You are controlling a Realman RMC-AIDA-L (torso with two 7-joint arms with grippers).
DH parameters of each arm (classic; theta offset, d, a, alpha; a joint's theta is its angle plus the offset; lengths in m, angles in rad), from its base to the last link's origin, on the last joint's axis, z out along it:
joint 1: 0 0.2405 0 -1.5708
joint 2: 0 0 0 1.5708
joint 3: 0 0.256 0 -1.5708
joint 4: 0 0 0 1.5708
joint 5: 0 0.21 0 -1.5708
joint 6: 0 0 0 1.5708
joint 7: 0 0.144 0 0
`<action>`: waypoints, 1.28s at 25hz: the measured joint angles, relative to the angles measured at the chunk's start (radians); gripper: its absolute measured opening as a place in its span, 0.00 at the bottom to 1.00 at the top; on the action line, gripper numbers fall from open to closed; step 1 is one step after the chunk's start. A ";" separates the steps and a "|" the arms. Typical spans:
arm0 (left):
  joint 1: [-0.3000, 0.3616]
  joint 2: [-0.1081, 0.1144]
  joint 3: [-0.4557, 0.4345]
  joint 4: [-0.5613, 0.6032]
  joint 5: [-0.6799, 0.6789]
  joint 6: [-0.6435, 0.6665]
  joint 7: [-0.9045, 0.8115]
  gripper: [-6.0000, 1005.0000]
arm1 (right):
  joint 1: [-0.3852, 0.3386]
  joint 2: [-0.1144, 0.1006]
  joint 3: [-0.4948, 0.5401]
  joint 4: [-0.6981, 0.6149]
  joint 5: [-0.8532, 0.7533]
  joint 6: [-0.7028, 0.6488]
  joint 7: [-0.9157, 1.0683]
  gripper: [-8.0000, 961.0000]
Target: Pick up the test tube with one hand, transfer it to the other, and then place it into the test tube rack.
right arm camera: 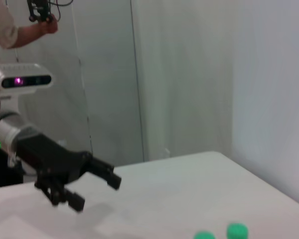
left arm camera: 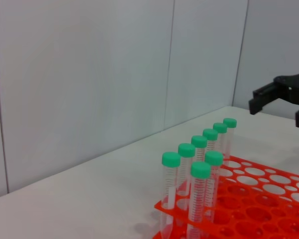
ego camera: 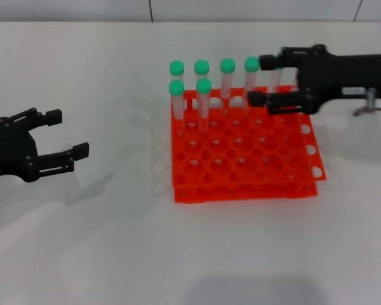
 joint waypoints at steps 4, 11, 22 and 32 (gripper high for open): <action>-0.010 0.011 0.000 -0.001 0.002 0.006 -0.012 0.87 | -0.036 -0.026 0.006 0.025 -0.011 -0.019 -0.048 0.80; -0.058 0.060 0.004 -0.084 0.004 0.048 -0.022 0.87 | -0.066 -0.064 0.011 0.114 -0.028 -0.049 -0.144 0.80; -0.160 0.114 0.010 -0.174 0.082 0.125 -0.024 0.87 | -0.075 -0.091 0.012 0.230 -0.030 -0.061 -0.226 0.80; -0.210 0.118 0.007 -0.198 0.134 0.137 -0.029 0.87 | -0.079 -0.085 0.012 0.242 -0.031 -0.063 -0.237 0.80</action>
